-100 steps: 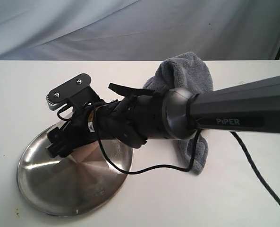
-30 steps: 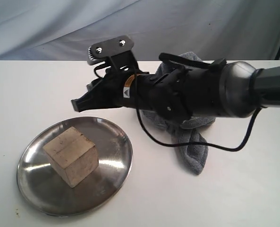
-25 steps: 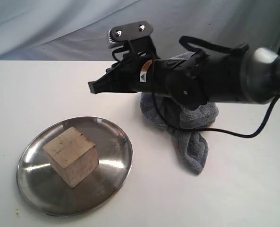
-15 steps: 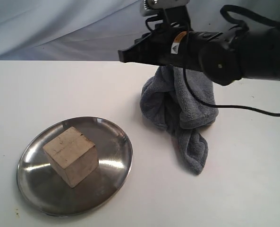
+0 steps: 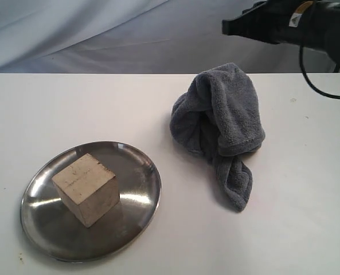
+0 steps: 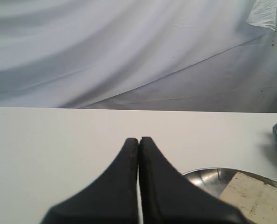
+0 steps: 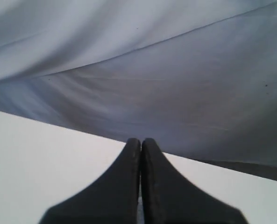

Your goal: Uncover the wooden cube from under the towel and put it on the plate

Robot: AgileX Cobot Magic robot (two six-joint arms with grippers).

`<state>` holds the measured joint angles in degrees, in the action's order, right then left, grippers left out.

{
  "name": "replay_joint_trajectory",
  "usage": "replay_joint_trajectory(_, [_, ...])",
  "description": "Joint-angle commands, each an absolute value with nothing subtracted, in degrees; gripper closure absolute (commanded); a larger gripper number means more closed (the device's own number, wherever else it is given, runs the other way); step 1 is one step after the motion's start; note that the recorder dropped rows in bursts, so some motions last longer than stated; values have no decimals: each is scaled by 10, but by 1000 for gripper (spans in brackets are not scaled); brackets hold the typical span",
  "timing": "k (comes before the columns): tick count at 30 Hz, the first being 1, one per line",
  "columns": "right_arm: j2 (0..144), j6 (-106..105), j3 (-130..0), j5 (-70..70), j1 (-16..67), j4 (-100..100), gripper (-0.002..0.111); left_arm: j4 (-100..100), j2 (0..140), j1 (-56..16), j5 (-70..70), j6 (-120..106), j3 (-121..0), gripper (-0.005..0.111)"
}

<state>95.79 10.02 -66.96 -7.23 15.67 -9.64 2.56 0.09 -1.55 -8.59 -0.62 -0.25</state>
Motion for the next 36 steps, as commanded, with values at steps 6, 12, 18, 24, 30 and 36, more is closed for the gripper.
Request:
replay_joint_trajectory(6, [911, 74, -572, -226, 100, -59, 108, 25, 0, -16, -84, -6, 0, 105])
replay_joint_trajectory(12, [882, 41, -512, -328, 85, -33, 108, 25, 0, -16, -84, -6, 0, 105])
replay_joint_trajectory(18, [812, 6, -488, -319, 85, -33, 108, 25, 0, -16, -84, -5, 0, 105])
replay_joint_trajectory(24, [710, 0, -446, -319, 85, -23, 108, 25, 0, -16, -84, -5, 0, 105])
replay_joint_trajectory(30, [605, 0, -392, -319, 85, -21, 108, 25, 0, -16, -84, -6, 0, 105])
replay_joint_trajectory(36, [520, -71, -347, -310, 85, -19, 108, 25, 0, -16, -84, -6, 0, 105])
